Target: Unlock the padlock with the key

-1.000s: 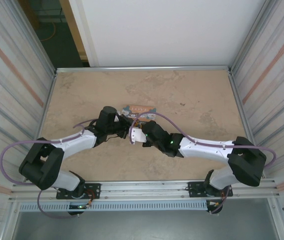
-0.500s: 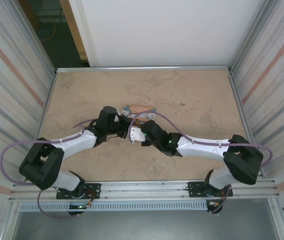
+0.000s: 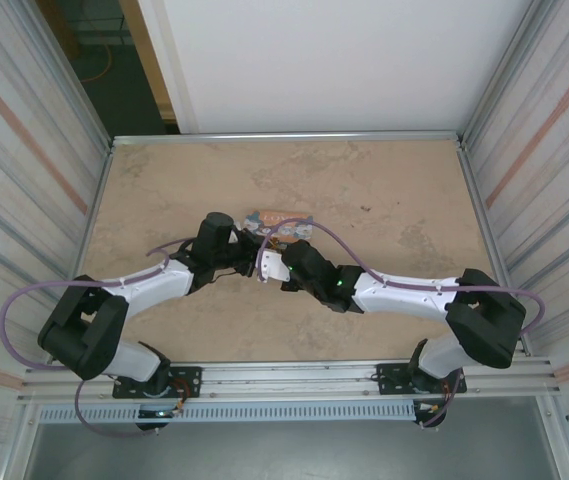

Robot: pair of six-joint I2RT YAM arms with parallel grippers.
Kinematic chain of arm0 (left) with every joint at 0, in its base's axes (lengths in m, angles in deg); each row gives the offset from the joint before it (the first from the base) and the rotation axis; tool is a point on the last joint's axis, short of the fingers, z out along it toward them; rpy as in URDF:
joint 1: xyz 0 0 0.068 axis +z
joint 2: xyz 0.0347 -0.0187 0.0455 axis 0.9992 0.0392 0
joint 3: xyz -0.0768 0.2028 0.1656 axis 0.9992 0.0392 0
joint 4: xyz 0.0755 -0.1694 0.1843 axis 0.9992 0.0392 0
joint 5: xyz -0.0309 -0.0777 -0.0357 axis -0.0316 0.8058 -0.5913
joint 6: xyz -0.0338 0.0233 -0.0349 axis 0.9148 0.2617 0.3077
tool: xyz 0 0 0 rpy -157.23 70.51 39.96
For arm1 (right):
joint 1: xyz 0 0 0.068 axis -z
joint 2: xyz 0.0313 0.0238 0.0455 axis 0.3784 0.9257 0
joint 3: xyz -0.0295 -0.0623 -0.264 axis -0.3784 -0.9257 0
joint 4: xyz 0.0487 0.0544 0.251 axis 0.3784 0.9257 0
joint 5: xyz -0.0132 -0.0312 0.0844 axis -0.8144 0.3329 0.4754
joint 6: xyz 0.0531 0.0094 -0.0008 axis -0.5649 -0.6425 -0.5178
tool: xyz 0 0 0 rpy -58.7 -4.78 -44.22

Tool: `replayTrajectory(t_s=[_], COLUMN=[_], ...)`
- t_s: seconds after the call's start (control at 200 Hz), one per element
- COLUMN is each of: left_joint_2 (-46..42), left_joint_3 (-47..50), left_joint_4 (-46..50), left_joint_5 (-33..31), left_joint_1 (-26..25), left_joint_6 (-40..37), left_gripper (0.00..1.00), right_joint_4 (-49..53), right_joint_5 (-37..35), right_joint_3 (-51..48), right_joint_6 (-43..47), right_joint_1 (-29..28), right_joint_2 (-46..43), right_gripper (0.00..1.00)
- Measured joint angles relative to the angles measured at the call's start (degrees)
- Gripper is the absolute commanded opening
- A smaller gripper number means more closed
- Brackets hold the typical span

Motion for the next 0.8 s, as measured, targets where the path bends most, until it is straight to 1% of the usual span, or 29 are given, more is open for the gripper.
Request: replayTrajectory(t_s=[0.245, 0.441, 0.646, 0.802], left_joint_2=[0.0, 0.0, 0.0, 0.0], left_joint_3=[0.0, 0.0, 0.0, 0.0], left_joint_4=[0.0, -0.9, -1.8, -2.6], left_joint_5=[0.0, -0.4, -0.9, -1.4], left_joint_1=[0.0, 0.0, 0.0, 0.0], left_joint_6=[0.4, 0.6, 0.8, 1.0], left_gripper=[0.0, 0.0, 0.0, 0.0], right_joint_4=[-0.1, -0.9, -1.6, -2.6], right_joint_5=[-0.2, -0.8, -1.8, -2.3], right_joint_3=[0.0, 0.0, 0.0, -0.3], right_joint_6=[-2.1, -6.1, -15.5, -25.7], right_joint_1=[0.0, 0.0, 0.0, 0.0], right_joint_2=[0.0, 0.0, 0.0, 0.1], right_gripper=[0.0, 0.0, 0.0, 0.0])
